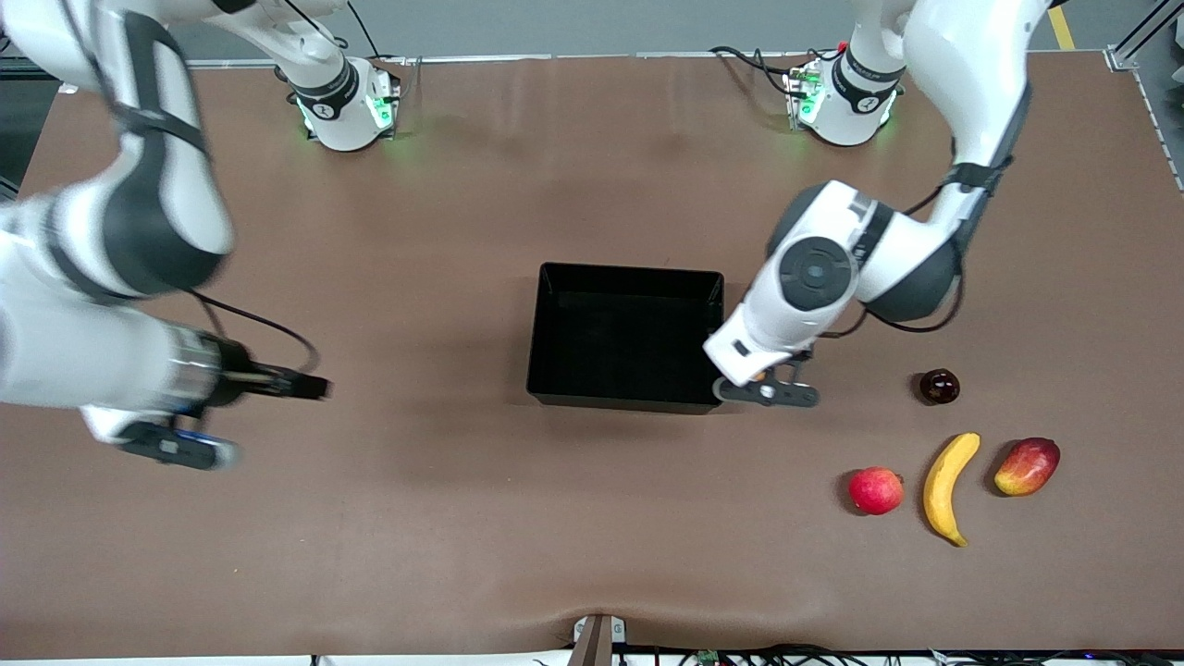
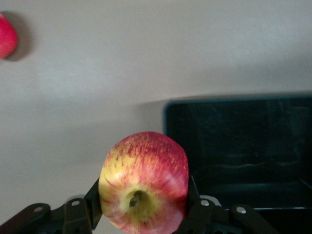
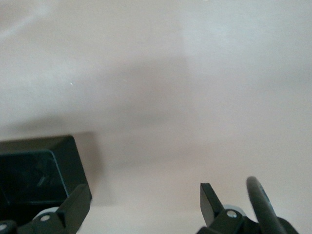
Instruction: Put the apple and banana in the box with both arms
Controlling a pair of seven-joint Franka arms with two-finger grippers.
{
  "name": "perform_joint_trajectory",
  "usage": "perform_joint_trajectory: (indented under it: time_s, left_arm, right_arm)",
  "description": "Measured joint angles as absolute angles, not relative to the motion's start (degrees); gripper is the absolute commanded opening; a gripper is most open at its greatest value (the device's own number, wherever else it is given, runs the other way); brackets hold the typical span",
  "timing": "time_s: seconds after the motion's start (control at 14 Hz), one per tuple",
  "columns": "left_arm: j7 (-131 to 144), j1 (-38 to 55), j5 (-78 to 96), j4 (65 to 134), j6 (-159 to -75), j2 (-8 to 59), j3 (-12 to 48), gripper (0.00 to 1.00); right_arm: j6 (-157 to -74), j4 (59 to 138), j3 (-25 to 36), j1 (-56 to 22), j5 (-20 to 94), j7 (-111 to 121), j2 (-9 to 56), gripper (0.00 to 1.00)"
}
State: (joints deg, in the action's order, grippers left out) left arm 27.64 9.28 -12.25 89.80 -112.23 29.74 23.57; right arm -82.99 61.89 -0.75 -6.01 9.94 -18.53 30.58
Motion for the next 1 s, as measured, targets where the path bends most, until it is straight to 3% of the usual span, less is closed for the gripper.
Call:
perform_joint_trajectory:
  time_s: [0.28,1.0]
  left_arm:
    - [31.6,13.6,-12.3,91.0,-114.7,32.0,23.6,0.0]
    - [39.4,18.9,-12.3,92.6,-116.8,38.4,23.6,0.0]
  right_arm:
    - [-76.4,64.7,-0.5,0.0,9.9,-14.4,21.9,1.0]
    - [-76.6,84.5,-0.5,3.9,3.4,-6.0,-2.5,1.0]
